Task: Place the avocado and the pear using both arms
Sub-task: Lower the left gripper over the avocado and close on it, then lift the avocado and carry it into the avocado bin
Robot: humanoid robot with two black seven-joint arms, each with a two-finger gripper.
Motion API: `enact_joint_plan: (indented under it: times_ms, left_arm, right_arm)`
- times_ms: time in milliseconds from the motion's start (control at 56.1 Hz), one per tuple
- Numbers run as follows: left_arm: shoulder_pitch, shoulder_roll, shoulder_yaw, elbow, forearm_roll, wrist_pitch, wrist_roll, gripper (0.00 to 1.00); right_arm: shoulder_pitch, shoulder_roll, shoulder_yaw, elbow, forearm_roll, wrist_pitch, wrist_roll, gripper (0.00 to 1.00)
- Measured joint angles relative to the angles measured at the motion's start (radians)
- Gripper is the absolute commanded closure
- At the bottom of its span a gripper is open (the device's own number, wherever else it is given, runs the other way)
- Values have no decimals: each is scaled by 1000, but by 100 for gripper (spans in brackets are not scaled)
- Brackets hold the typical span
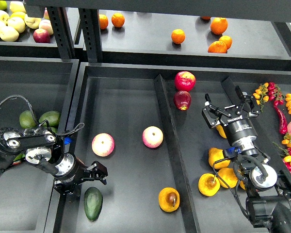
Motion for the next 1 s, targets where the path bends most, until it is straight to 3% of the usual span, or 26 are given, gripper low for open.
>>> enact_joint_plan:
  times_ms: [392, 606, 731, 999]
  left_arm:
    - [7, -12, -1, 11, 0, 0, 0, 7]
    - [9, -33, 0, 16, 5, 0, 0, 37]
    - [8, -38, -2, 29, 6, 0, 0, 49]
    - [9, -47, -33, 68, 71, 0, 0, 55]
  right_arm:
    - [-1, 0, 0, 0, 0, 3, 0, 0]
    - [0, 0, 0, 0, 0, 3, 0, 0]
    - [0, 0, 0, 0, 0, 3, 0, 0]
    - [0, 0, 0, 0, 0, 4, 0, 0]
